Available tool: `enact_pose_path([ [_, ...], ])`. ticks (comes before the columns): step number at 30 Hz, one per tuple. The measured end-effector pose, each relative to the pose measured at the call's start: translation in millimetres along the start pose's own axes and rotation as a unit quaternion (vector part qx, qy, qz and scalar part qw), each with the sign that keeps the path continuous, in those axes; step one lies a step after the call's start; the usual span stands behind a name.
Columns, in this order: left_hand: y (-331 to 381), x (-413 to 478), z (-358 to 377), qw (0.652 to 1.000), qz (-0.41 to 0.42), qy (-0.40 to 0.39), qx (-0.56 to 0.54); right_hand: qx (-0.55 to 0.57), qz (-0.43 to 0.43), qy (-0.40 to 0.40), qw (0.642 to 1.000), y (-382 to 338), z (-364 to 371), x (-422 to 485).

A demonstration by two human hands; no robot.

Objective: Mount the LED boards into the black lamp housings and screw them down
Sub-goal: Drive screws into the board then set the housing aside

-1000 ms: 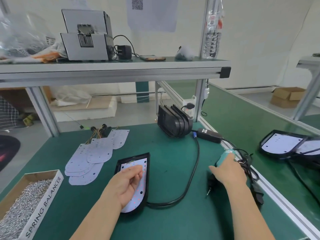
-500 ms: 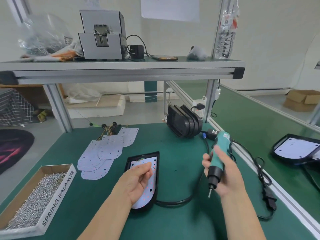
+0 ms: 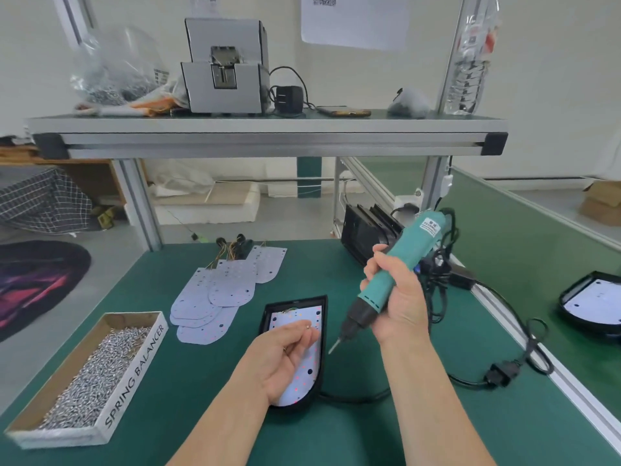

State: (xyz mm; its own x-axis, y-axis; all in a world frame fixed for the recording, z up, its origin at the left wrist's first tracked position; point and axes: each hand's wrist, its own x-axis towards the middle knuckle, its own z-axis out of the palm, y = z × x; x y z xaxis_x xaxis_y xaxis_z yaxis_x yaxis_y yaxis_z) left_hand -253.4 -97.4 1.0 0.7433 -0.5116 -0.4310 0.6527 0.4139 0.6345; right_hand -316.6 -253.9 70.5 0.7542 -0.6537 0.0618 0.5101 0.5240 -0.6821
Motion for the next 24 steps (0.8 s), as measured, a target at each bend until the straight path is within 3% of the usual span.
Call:
enact_pose_path([
  [5,1.2,-2.7,-0.6,1.0,-0.003,-0.012,-0.003,-0.064,-0.148,0.125,0.979,11.7,18.0,6.6],
  [9,1.3,-2.6,-1.9,1.0,-0.004,-0.018,-0.002,-0.109,-0.208,0.155,0.96,24.1,25.6,9.4],
  [24,1.1,1.1,-6.1,0.999,-0.013,-0.023,-0.033,-0.135,-0.211,0.169,0.953,42.9,29.3,11.1],
])
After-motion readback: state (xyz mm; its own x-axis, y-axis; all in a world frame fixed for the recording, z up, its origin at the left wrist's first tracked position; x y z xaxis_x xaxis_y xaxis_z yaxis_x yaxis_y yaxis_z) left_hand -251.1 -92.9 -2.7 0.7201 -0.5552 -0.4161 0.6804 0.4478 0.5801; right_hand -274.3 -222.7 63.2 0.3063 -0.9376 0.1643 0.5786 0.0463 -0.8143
